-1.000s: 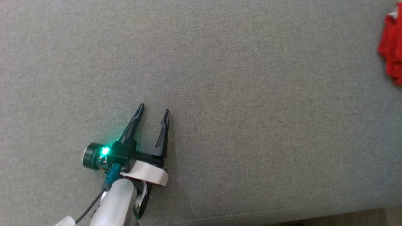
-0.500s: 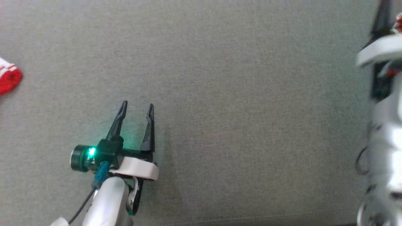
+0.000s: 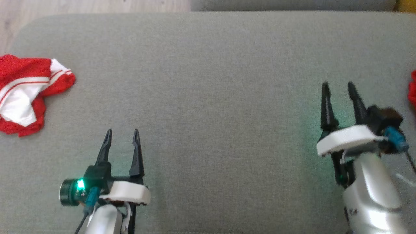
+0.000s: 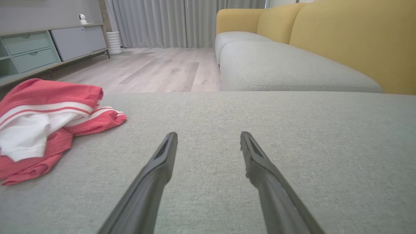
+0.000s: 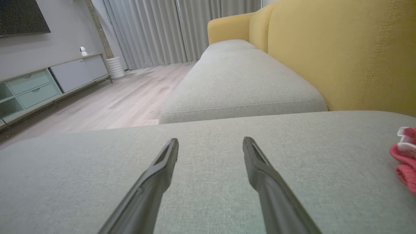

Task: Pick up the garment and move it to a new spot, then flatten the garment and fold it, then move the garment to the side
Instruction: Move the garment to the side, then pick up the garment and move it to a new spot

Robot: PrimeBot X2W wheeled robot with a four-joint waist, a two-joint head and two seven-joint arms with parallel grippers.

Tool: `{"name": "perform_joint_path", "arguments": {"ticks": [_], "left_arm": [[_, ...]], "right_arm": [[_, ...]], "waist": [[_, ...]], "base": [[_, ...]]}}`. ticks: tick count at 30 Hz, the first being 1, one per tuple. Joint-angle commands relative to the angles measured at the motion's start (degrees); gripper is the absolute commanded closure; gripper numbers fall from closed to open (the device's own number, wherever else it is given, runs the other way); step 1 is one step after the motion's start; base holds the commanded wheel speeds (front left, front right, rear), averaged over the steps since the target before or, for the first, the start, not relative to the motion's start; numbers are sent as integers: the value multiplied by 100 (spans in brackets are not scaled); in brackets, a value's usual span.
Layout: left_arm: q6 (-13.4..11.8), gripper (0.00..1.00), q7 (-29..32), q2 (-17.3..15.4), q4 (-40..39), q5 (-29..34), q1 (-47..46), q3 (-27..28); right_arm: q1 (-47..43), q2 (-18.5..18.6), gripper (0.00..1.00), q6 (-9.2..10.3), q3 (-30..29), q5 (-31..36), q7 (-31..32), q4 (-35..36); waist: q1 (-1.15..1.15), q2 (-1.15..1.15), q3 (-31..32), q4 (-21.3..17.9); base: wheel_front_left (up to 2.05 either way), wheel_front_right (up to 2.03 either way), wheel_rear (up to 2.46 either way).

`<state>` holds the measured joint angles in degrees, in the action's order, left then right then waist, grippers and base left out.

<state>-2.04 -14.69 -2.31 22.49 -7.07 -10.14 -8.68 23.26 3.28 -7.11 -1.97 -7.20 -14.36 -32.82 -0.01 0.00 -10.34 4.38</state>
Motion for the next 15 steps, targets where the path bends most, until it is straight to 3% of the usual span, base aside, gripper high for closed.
{"name": "perform_joint_path", "arguments": {"ticks": [1,15], "left_arm": [[-45,0,-31,-56,-121,25,-40,237],[-128,0,-31,-56,-74,53,508,482]], "right_arm": [[26,-38,0,-37,179,-29,-63,221],[-883,-40,0,-37,526,-271,-63,322]], "waist": [[1,0,144,99],[1,0,829,48]], "base": [[0,0,0],[0,0,0]]}}
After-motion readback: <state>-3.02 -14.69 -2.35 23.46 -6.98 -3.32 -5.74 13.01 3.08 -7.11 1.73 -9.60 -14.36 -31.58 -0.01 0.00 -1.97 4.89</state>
